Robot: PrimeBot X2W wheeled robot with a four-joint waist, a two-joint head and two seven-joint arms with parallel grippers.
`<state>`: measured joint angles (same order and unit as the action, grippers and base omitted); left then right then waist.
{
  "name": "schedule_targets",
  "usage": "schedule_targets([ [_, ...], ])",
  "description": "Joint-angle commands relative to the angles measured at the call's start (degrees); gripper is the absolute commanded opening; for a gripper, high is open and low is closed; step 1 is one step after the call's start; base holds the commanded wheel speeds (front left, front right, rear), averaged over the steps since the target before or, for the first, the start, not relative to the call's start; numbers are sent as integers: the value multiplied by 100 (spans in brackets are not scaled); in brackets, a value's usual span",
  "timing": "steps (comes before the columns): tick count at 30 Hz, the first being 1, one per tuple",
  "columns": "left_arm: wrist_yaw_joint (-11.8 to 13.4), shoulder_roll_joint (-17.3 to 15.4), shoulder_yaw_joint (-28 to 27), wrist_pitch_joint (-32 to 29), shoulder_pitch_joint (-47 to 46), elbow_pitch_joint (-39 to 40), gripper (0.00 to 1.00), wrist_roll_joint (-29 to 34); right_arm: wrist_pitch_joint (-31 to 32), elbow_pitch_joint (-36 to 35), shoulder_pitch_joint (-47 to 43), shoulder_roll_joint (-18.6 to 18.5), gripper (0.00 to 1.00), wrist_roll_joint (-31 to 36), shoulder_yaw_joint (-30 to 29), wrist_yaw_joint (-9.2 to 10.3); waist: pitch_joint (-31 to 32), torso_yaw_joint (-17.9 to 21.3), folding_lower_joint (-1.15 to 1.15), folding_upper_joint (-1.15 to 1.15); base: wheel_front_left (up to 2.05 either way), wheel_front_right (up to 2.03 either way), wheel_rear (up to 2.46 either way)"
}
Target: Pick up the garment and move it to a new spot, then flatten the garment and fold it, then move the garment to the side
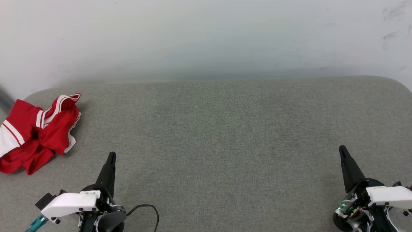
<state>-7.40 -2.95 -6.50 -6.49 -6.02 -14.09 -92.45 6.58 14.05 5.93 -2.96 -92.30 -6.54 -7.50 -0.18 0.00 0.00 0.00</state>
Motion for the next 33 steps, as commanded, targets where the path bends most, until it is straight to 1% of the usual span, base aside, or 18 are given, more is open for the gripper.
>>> schedule_targets([
  [1, -17, 11, -15, -25, -46, -1, 0, 11, 2, 5, 60, 16, 0, -23, 3, 2, 0, 0, 0, 0, 0, 0, 0],
  [33, -17, 10, -13, -24, -45, -1, 0, 10, 2, 5, 60, 16, 0, -23, 3, 2, 0, 0, 0, 0, 0, 0, 0],
])
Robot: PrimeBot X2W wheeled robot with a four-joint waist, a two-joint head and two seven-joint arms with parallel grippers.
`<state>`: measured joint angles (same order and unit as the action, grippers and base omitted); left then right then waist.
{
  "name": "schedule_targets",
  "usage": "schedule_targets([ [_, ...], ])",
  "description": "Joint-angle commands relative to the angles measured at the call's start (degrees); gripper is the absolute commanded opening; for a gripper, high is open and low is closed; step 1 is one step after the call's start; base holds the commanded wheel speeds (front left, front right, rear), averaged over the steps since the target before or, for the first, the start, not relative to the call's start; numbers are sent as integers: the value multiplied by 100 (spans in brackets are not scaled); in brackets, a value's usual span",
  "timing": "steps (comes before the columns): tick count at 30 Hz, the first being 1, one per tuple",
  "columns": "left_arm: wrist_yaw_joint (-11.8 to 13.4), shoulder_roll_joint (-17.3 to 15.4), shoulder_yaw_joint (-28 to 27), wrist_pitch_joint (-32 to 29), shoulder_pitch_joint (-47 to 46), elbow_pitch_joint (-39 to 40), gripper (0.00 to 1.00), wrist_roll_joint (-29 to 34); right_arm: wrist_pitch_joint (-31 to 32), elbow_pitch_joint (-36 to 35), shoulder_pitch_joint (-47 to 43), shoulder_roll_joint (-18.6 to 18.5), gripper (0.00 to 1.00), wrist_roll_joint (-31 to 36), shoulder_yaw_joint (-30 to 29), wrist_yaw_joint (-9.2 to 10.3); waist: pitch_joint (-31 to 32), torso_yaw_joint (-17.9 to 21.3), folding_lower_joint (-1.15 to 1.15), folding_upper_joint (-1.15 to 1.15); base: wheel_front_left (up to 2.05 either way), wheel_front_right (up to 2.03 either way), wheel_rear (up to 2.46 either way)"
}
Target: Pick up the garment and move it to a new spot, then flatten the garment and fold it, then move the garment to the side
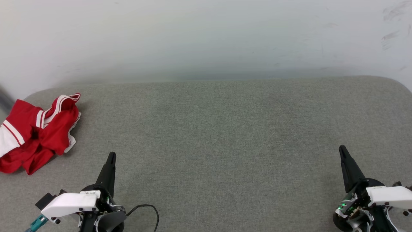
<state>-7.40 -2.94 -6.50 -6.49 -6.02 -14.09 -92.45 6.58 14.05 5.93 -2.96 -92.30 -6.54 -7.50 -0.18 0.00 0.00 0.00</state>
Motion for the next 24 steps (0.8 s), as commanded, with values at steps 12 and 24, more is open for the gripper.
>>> schedule_targets([
  [12, 4, 14, 64, 184, 215, -18, 100, 135, -175, 60, -182, 3, 100, 145, 121, 1, -7, 4, 0, 0, 0, 0, 0],
  [24, 2, 12, -33, 506, 369, 207, 100, 532, -500, -16, -210, 4, 100, 777, 253, 1, -19, 8, 0, 0, 0, 0, 0],
])
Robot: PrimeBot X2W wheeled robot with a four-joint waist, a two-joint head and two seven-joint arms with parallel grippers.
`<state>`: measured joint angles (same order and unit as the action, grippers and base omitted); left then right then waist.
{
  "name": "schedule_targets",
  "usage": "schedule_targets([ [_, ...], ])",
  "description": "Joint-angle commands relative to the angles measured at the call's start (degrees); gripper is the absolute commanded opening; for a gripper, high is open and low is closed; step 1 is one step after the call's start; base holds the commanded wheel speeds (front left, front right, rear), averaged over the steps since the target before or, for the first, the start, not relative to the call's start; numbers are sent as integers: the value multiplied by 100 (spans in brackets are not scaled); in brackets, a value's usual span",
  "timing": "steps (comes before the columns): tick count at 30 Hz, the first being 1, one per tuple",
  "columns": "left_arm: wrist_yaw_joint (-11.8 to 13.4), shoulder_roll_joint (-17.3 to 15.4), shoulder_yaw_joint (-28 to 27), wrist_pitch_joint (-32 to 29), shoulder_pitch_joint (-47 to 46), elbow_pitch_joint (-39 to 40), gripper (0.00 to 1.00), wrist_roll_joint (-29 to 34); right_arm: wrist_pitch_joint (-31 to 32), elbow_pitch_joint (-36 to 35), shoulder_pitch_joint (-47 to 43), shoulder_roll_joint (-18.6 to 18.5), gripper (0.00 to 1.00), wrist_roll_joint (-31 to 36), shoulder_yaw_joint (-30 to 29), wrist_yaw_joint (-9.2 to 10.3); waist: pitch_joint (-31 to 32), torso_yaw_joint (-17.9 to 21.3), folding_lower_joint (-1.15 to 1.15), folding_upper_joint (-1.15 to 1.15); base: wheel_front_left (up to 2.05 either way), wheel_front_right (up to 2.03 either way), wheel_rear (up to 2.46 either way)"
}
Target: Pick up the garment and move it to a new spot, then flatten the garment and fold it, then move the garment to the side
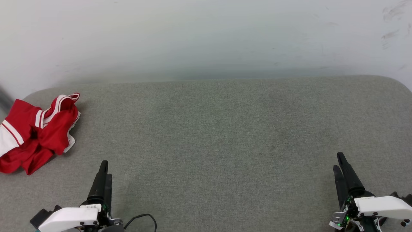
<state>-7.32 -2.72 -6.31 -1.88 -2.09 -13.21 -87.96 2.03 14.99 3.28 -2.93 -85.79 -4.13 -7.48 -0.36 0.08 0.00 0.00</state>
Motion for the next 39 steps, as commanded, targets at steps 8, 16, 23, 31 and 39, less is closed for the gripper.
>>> schedule_targets([
  [8, -8, -12, -238, 239, 32, 306, 100, 545, -239, -226, 97, 1, 100, 1234, -79, -1, -12, -1, 0, 0, 0, 0, 0],
  [16, -10, -13, -531, 392, 68, 511, 100, 1100, -396, -440, 139, 1, 100, 2263, -198, -1, -24, -9, 0, 0, 0, 0, 0],
  [23, -11, -14, -736, 538, 23, 881, 100, 1977, -540, -768, 149, 1, 100, 3492, -108, -1, -40, -14, 0, 0, 0, 0, 0],
  [31, 111, -15, -612, 690, 105, 1401, 100, 3355, -696, -1168, 162, 2, 100, 4728, 92, -2, -77, -17, 0, 0, 0, 0, 0],
  [39, 490, -16, -101, 833, 270, 1730, 100, 4675, -838, -1335, 128, 2, 100, 5741, 244, -2, -96, -10, 0, 0, 0, 0, 0],
])
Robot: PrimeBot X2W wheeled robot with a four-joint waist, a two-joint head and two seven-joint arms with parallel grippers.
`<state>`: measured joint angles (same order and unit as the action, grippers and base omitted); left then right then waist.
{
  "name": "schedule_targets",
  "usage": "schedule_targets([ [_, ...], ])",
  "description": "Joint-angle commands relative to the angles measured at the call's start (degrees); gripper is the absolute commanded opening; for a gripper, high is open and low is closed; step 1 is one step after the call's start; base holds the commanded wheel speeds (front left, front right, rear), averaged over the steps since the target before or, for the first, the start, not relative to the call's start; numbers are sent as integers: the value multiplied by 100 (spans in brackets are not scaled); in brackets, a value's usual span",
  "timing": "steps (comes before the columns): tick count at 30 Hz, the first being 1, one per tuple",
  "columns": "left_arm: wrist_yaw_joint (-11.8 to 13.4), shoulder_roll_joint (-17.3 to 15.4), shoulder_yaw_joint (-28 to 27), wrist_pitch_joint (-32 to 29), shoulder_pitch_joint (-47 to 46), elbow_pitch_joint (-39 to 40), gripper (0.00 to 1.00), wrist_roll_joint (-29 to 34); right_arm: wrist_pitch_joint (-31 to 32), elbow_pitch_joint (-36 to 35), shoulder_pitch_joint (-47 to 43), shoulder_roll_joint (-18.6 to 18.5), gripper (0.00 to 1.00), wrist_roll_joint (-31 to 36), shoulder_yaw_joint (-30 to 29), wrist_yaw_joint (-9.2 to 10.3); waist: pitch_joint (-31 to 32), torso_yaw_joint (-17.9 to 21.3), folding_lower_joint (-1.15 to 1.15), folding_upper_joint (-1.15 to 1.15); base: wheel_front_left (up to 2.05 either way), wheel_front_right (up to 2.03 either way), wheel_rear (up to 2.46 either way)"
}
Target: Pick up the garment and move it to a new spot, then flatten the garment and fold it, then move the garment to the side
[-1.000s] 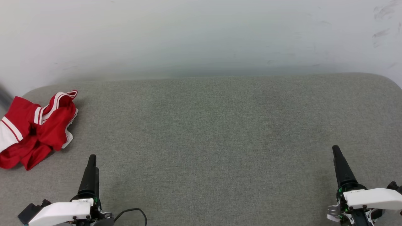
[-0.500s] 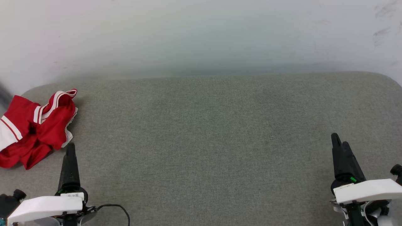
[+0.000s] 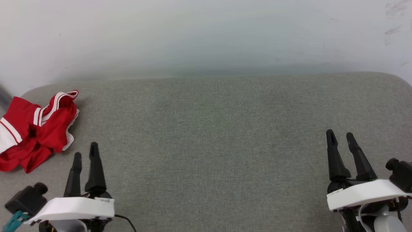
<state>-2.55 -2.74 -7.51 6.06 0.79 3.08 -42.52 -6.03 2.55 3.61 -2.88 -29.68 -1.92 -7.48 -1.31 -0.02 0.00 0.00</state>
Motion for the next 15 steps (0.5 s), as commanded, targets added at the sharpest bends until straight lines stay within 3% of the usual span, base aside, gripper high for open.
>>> schedule_targets([
  [1, 60, -14, 95, 54, 4, 119, 100, 298, -52, -97, 92, -2, 100, 265, 30, -2, -3, 1, 0, 0, 0, 0, 0],
  [9, 170, -73, 626, 188, 139, 144, 100, 1253, -184, -100, 63, -1, 100, 1064, 18, -1, -9, 11, 0, 0, 0, 0, 0],
  [15, 390, -213, 926, 280, 196, 38, 100, 1720, -274, -64, 47, -1, 100, 1525, 26, -1, -18, 24, 0, 0, 0, 0, 0],
])
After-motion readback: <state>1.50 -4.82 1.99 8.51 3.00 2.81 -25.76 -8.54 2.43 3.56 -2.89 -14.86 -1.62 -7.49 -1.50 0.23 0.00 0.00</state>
